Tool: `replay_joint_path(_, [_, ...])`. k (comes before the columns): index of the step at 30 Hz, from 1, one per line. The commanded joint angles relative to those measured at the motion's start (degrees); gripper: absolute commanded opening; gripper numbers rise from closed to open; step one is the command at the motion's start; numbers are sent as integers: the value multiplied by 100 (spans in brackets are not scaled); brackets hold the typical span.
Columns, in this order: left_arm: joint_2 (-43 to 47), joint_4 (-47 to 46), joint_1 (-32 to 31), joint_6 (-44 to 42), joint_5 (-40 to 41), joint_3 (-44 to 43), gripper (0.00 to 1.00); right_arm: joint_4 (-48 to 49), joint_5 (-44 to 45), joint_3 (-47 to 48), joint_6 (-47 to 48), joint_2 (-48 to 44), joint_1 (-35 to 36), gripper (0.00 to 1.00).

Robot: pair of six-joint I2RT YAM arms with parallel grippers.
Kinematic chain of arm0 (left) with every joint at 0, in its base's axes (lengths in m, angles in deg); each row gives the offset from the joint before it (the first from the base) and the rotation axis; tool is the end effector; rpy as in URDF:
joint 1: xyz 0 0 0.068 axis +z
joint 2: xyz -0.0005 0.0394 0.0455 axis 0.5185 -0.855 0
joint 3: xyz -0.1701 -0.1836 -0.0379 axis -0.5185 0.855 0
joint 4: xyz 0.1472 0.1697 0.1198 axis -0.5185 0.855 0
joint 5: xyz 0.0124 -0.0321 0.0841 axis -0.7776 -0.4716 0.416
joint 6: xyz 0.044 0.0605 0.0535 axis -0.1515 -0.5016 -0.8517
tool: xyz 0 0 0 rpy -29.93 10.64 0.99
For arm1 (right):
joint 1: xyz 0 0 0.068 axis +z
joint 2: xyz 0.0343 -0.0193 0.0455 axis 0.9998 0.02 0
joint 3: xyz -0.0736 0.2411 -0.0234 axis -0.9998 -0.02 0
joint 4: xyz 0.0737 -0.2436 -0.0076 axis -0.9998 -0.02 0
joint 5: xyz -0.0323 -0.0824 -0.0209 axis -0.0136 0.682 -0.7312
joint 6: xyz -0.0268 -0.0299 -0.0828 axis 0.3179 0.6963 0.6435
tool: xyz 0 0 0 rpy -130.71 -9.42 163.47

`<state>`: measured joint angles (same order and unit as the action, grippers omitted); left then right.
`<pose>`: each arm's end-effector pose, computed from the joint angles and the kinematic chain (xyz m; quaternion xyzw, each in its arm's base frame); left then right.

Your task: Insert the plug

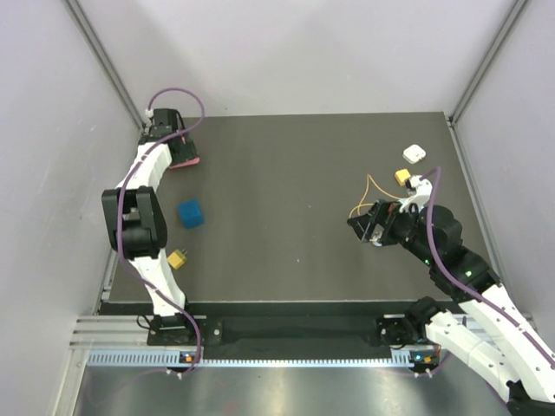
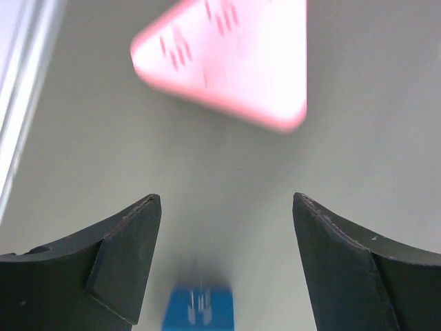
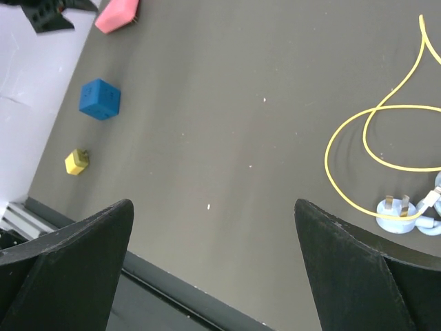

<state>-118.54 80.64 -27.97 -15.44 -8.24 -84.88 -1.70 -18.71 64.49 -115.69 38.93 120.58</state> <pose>0.4461 0.0431 0.2077 -0.1965 0.9107 0.0593 0.3584 0.1612 0.0985 0.2951 -0.0050 0.8149 0.2956 0.4985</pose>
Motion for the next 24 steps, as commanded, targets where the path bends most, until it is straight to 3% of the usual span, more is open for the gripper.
replay_joint_path(1, [-534,-526,332,102,-322,-854,81,232,21,178,172,111,-44,100])
replay_joint_path(4, [-1150,-473,481,32,-252,-1652,81,328,109,169,198,164,-44,100])
replay_joint_path(14, [-2574,-1052,710,-143,-673,-2893,79,522,197,152,207,489,-44,100])
replay_joint_path(19, [-2830,-1177,728,-478,-1192,-2991,81,539,259,90,154,559,-44,100])
replay_joint_path(24, [-2786,-816,702,-277,-1675,-2685,79,522,232,134,110,586,-44,100])
